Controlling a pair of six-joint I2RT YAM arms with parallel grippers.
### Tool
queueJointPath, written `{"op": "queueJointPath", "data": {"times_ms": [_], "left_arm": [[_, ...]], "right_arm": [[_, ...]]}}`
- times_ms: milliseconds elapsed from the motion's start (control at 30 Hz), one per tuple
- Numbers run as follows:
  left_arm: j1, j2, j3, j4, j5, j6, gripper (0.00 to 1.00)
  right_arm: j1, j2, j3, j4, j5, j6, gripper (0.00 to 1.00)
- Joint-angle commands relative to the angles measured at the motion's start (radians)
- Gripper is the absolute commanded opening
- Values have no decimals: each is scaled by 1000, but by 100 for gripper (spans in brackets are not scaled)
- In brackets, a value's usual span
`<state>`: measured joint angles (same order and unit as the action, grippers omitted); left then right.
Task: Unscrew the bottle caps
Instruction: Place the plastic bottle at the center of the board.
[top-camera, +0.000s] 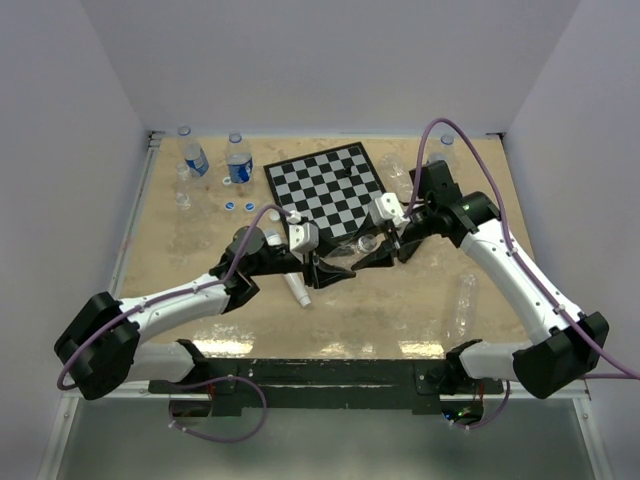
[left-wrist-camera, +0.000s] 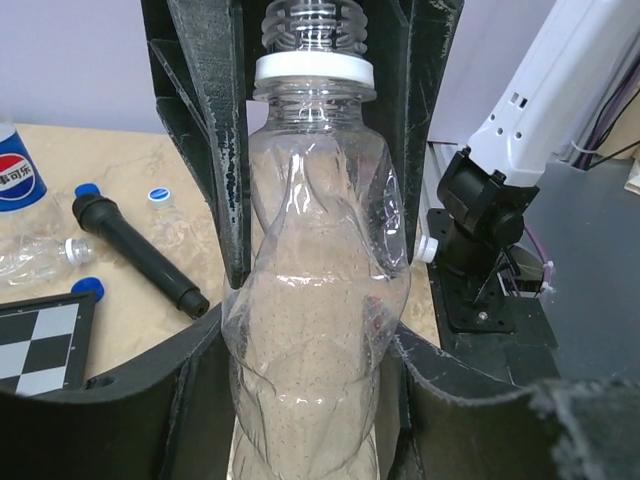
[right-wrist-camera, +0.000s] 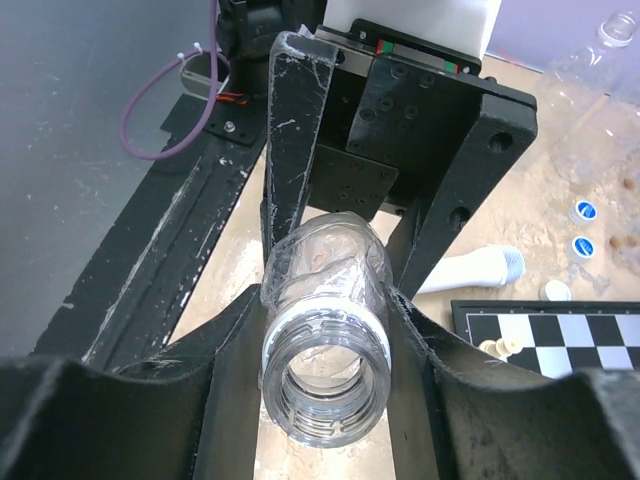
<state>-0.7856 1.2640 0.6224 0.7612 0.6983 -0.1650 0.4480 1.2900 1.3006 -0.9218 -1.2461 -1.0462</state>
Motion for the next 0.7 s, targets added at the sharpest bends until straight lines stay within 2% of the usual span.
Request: {"op": "queueJointPath", "data": {"times_ms": [0, 67, 200, 300, 433, 567, 667], "left_arm": [[3, -66, 33, 20, -86, 19, 55], [3, -109, 30, -40, -120, 45, 74], [5, -230, 51, -247, -190, 149, 100], [6, -319, 79, -429, -252, 254, 100], [6, -437, 88, -641, -373, 341, 100], [8, -534, -13, -674, -541, 372, 100], [8, -563, -70, -658, -609, 363, 100]], "right_arm": [[8, -12, 6, 49, 16, 70, 22], [0, -26, 5, 75, 28, 113, 22], [-67, -61, 8, 103, 31, 158, 22], [-132, -93, 2, 126, 83, 198, 22], [-218, -158, -7, 159, 265, 253, 21], [-334, -196, -24, 169, 388, 294, 22], [-419, -196, -14, 149, 427, 304, 22]]}}
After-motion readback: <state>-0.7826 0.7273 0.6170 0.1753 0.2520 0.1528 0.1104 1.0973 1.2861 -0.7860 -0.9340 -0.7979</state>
